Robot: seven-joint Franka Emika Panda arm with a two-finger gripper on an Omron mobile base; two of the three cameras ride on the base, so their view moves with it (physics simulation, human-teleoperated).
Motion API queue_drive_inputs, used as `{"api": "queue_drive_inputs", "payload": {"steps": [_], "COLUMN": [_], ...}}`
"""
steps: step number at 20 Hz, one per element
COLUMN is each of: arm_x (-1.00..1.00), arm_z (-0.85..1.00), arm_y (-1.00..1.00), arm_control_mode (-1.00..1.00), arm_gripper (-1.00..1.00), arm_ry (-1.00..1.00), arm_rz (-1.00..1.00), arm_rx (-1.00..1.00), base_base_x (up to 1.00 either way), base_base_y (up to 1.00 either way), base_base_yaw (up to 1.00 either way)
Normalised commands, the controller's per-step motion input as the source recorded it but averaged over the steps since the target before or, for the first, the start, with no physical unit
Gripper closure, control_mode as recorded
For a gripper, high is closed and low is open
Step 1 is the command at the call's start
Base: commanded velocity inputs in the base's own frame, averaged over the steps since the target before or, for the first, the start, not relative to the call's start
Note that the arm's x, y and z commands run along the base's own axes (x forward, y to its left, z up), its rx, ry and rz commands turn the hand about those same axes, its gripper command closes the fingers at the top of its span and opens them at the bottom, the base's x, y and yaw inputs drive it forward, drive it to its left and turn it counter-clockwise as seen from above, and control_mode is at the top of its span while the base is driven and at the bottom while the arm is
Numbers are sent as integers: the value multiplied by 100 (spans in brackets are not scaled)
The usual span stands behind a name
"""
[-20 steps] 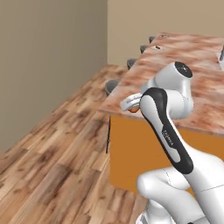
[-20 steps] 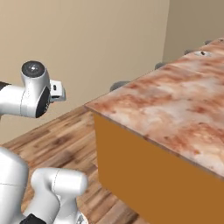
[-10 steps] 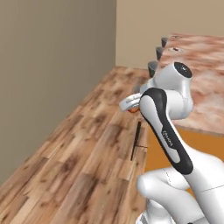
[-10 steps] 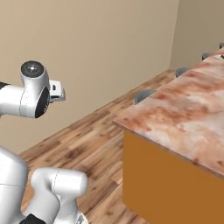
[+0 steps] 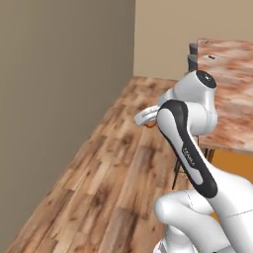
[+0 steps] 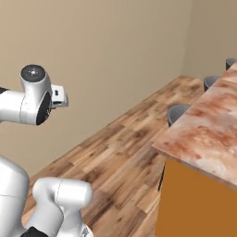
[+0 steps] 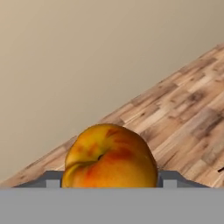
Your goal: Pick up the tangerine and peach from the fridge and place one fruit on each plate on the dining counter.
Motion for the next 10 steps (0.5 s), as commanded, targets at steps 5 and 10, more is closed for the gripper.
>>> {"api": "queue_drive_inputs", "payload": {"steps": [5,10], "arm_x": [0,0], "arm_z": [0,0], "arm_y": [0,0], "arm_control_mode": [100,100], "arm_gripper": [100,100], "arm_ry": [0,0], "arm_rz": [0,0], "arm_rx": [0,0], "base_base_x": [74,76], "base_base_y": [44,38], "base_base_yaw": [-33,-39]}}
